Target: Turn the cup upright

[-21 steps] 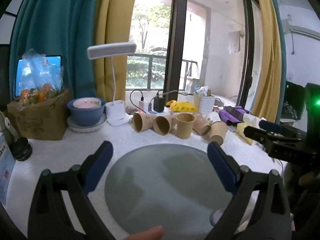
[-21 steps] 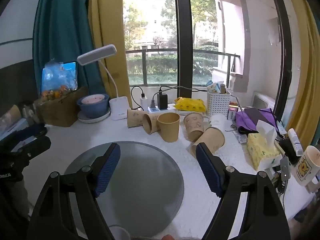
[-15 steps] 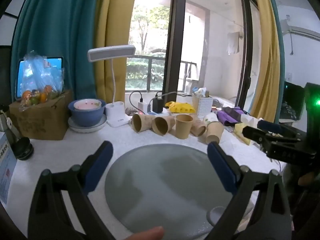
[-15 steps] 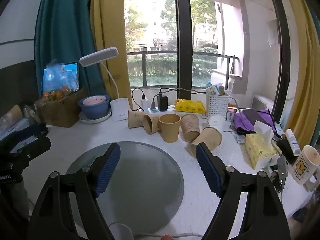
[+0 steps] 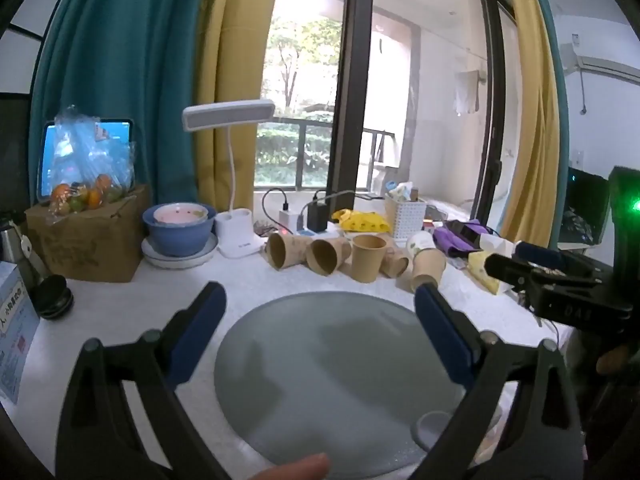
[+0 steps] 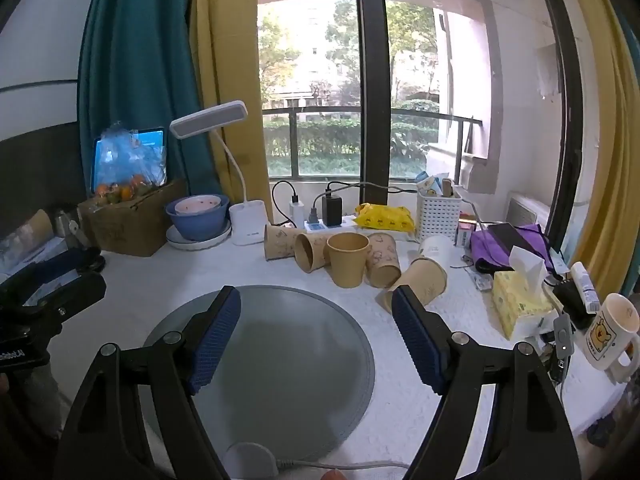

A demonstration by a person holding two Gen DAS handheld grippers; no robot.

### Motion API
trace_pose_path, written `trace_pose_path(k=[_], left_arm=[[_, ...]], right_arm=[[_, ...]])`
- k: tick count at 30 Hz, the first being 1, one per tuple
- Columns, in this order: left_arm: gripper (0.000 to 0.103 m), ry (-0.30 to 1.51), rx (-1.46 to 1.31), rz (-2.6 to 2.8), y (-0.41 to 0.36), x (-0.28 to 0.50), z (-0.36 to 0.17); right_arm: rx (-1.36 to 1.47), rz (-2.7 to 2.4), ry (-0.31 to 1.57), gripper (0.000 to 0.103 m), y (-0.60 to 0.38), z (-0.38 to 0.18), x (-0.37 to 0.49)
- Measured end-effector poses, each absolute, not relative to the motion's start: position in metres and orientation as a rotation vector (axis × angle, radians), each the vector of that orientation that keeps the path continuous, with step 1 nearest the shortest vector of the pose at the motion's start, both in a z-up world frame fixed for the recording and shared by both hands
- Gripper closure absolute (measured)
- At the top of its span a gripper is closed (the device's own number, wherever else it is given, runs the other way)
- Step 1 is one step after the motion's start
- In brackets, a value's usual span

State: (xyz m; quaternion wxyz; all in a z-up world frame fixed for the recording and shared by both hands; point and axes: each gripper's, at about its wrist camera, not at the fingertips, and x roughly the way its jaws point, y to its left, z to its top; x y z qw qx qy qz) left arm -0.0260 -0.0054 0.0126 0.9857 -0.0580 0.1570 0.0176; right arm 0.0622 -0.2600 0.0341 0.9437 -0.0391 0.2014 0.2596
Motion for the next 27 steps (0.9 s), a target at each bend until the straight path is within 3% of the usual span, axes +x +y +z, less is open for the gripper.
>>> trace_pose_path(k=[27], left_arm=[[0.007,0.314,-0.099,0.025,-0.003,-0.013,0.015]], right_arm=[[-0.069,0.522,0.432,0.023,-0.263,0.033,0.069]])
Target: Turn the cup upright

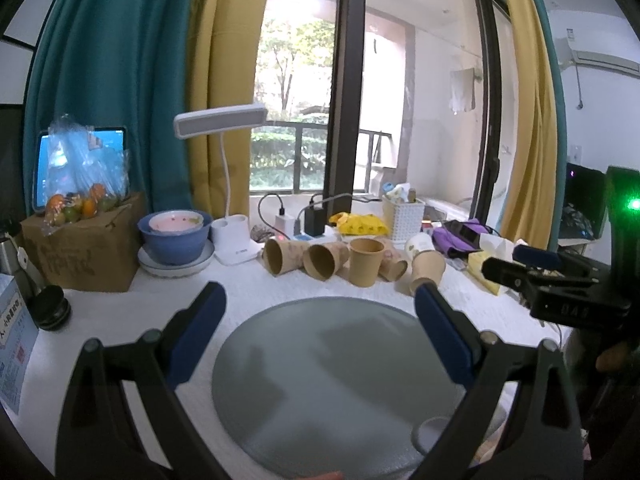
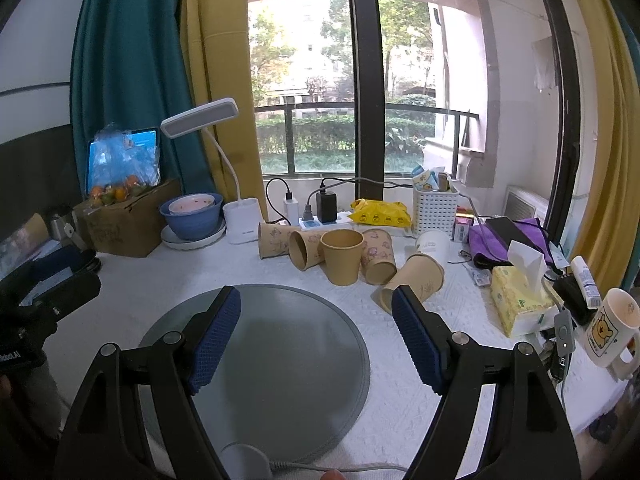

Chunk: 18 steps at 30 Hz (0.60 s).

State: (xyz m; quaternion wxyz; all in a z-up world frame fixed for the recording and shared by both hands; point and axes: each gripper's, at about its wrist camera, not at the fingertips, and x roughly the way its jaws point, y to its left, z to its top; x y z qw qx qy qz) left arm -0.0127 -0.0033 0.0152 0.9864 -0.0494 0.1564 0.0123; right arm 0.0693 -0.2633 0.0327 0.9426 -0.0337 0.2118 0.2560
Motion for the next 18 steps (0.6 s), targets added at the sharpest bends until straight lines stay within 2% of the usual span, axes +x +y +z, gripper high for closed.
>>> trace_pose_path(k=[18], left_arm=[[0.007,0.313,-0.096,0.022,-0.0051,-0.0134,0.0128]], right_arm=[[-0.068,0.521,0.431,0.023,-0.2634,0.0328,0.0698]])
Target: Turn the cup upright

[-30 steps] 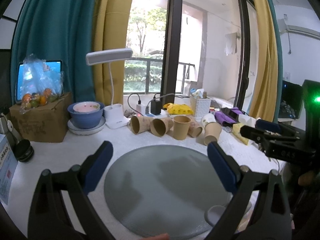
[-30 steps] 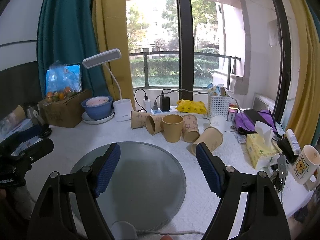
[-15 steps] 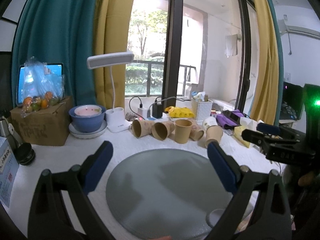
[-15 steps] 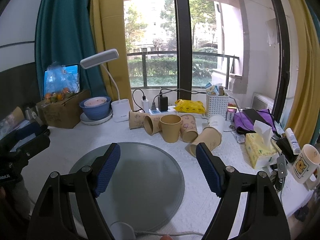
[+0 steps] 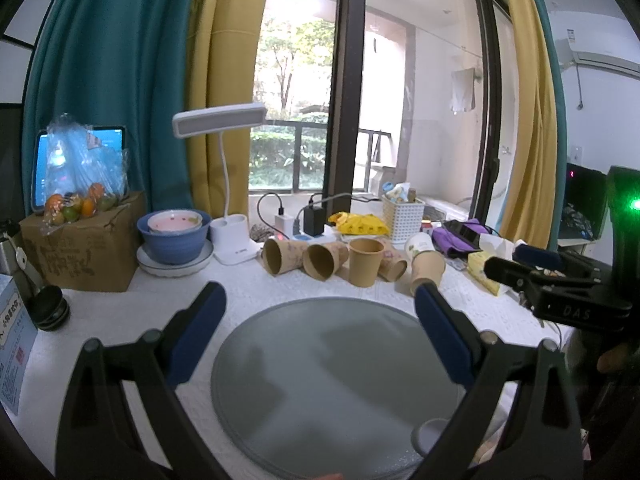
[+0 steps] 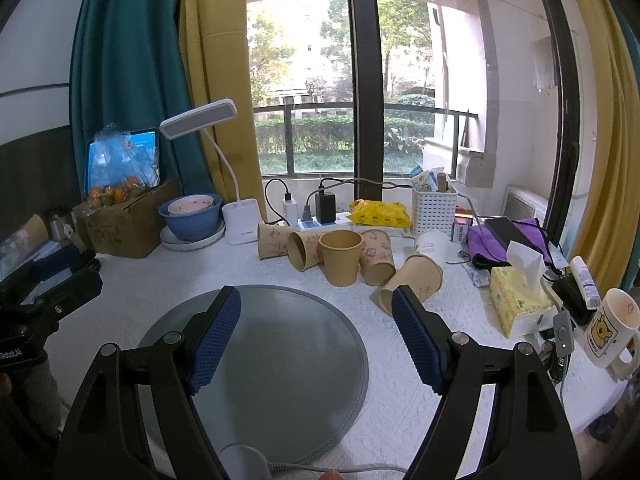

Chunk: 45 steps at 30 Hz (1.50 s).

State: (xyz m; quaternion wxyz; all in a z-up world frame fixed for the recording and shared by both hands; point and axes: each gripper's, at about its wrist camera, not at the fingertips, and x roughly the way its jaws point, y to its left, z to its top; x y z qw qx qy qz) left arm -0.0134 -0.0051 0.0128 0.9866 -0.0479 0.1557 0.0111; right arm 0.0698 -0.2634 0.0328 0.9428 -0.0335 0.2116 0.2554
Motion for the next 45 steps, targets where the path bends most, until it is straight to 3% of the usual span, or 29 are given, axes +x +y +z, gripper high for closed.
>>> trace_pose_path(k=[33,45], left_arm=[[0.007,0.325,-0.097,0.015,-0.008,-0.013,0.010],[0.007,0.428,-0.057,-0.011,-0.024,0.020,-0.001]], right_arm=[[-0.064,0.516,0.436,0.023,-0.267,0.032,0.073],[-0.025,0.484,0.476,0.023,-0.286,0.015,0.099]])
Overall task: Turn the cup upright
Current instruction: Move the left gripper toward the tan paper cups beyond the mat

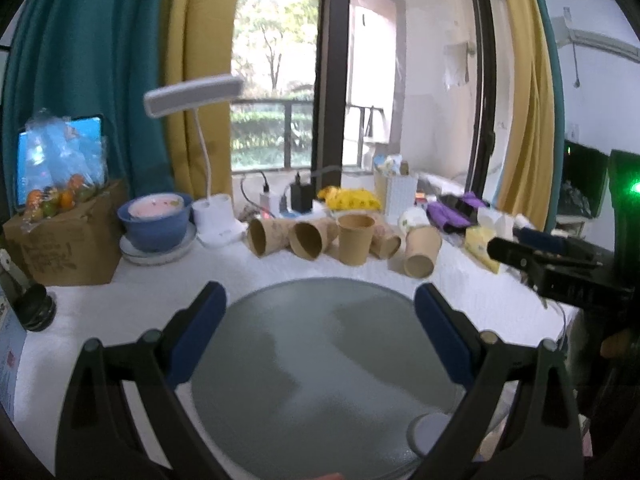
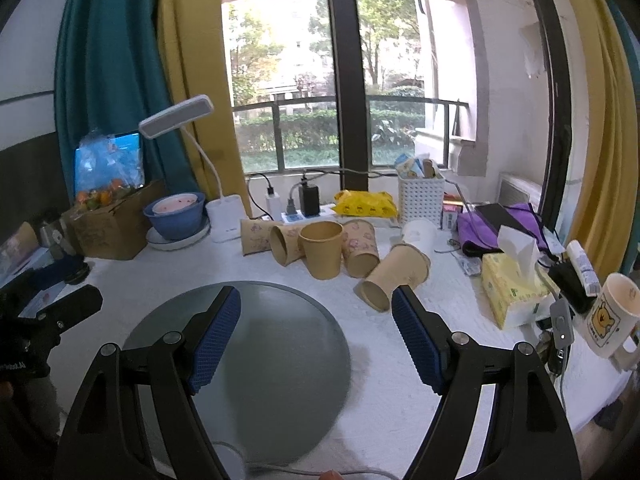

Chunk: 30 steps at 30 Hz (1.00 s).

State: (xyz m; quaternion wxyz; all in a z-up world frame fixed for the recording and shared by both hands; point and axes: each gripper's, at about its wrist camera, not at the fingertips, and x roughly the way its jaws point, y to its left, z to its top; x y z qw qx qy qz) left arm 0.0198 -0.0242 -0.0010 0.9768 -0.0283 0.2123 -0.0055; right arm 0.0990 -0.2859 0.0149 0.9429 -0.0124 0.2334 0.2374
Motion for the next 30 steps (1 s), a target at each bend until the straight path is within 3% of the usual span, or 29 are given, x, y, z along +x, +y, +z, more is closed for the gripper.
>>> trace_pose_path(k=[20,30], left_arm=[[0.007,0.768,0.150,-0.178,-0.135,0.193,-0.042],[0.007,0.862,0.164,-0.282,-0.173,0.274,-0.058]], right_arm=[[0.060,0.388,0.619,0.023,-0.372,-0.056,0.207],[-0.121,0.451,0.623,0.023,-0.353,-0.070,0.233]])
